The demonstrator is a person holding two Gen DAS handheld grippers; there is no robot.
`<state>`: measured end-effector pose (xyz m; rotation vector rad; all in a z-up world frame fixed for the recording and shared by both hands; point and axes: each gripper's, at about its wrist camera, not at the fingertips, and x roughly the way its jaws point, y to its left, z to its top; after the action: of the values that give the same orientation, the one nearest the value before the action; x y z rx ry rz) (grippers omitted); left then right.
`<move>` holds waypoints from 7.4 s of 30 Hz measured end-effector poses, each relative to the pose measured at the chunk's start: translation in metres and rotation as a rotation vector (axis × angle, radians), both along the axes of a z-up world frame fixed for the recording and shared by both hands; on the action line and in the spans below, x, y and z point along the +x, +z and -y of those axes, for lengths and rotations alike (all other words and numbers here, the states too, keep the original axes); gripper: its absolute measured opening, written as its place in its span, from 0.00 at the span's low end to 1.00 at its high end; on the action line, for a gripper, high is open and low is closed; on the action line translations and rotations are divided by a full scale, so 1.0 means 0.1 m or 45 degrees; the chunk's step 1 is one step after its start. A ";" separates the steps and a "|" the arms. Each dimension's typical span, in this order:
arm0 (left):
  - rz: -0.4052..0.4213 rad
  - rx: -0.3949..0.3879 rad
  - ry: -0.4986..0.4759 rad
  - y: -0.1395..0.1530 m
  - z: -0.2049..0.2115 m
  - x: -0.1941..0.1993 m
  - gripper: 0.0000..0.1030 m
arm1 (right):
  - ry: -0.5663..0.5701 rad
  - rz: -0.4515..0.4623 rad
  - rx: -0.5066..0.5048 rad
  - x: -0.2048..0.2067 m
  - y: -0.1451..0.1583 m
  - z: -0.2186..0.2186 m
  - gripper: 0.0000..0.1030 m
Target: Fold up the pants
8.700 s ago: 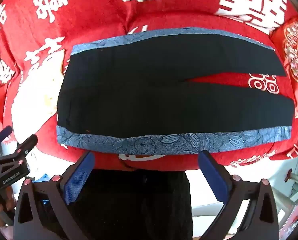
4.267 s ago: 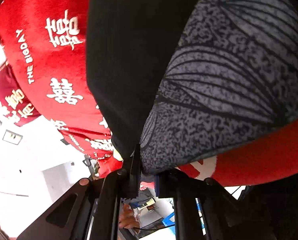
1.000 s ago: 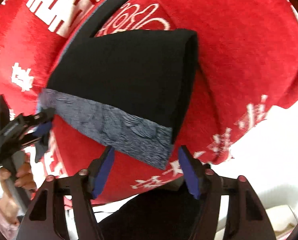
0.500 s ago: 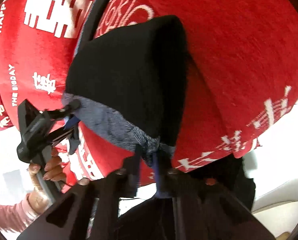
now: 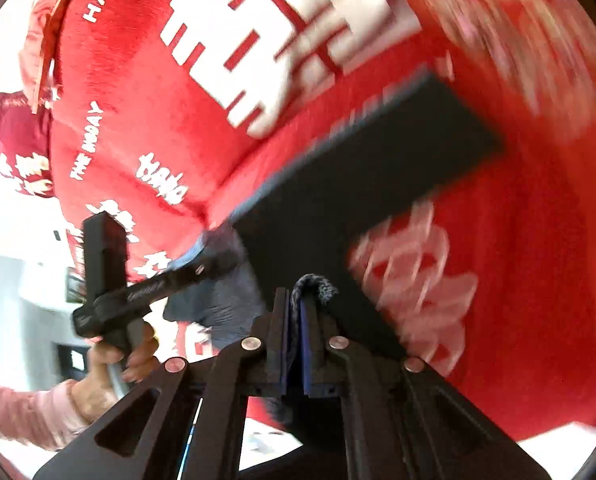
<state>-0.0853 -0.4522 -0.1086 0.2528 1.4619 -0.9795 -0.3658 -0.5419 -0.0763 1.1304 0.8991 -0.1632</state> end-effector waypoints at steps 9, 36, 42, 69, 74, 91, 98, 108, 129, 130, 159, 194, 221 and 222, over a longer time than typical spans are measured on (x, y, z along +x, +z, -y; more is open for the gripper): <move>0.177 0.027 0.080 -0.21 0.75 0.49 0.18 | 0.055 -0.258 -0.292 0.89 -0.23 1.08 0.06; 0.444 0.392 0.069 -0.77 0.70 0.45 0.80 | 0.378 -0.543 -0.500 1.39 -0.94 0.67 1.00; 0.462 0.378 0.106 -0.58 0.58 0.47 0.80 | 0.381 -0.439 -0.526 1.34 -0.62 0.63 0.96; 0.539 0.505 0.367 -0.66 -0.24 1.15 0.80 | 0.675 -0.364 -0.485 2.02 -0.60 0.45 0.23; 0.459 0.539 0.529 -1.00 -0.59 1.68 1.00 | 0.478 -0.432 -0.400 1.43 -0.79 0.70 0.24; 0.499 0.653 0.532 -0.56 -1.46 1.71 1.00 | 0.398 -0.138 0.073 1.32 -0.45 -0.33 0.55; 0.525 0.664 0.526 -0.67 -2.04 2.01 1.00 | 0.439 -0.032 0.290 1.92 -0.73 -1.62 0.55; 0.436 0.613 0.500 -1.03 -2.54 2.17 1.00 | 0.299 -0.042 0.357 2.29 -1.03 -2.34 0.54; 0.445 0.580 0.439 -1.15 -2.61 2.18 1.00 | 0.052 -0.121 0.340 2.52 -1.12 -2.14 0.08; 0.442 0.579 0.426 -1.13 -2.62 2.17 1.00 | 0.085 -0.100 0.291 2.52 -1.01 -2.16 0.08; 0.614 0.510 0.345 -1.11 -1.51 2.47 1.00 | 0.322 -0.341 -0.448 3.17 -0.92 -1.24 0.13; 0.440 0.416 0.022 -0.55 -0.86 0.82 1.00 | -0.099 -0.606 -0.181 0.53 -0.66 -0.83 0.64; 0.424 0.380 0.070 -0.78 0.10 0.27 1.00 | -0.534 -0.131 0.056 -0.24 -0.86 0.41 0.64; 0.429 0.380 0.071 -0.78 0.10 0.26 1.00 | -0.542 -0.110 0.059 -0.25 -0.87 0.43 0.64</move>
<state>-0.0591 -0.4618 -0.1867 0.5637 1.2911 -0.6341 -0.3904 -0.5847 -0.1635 1.3566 0.7302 -0.5455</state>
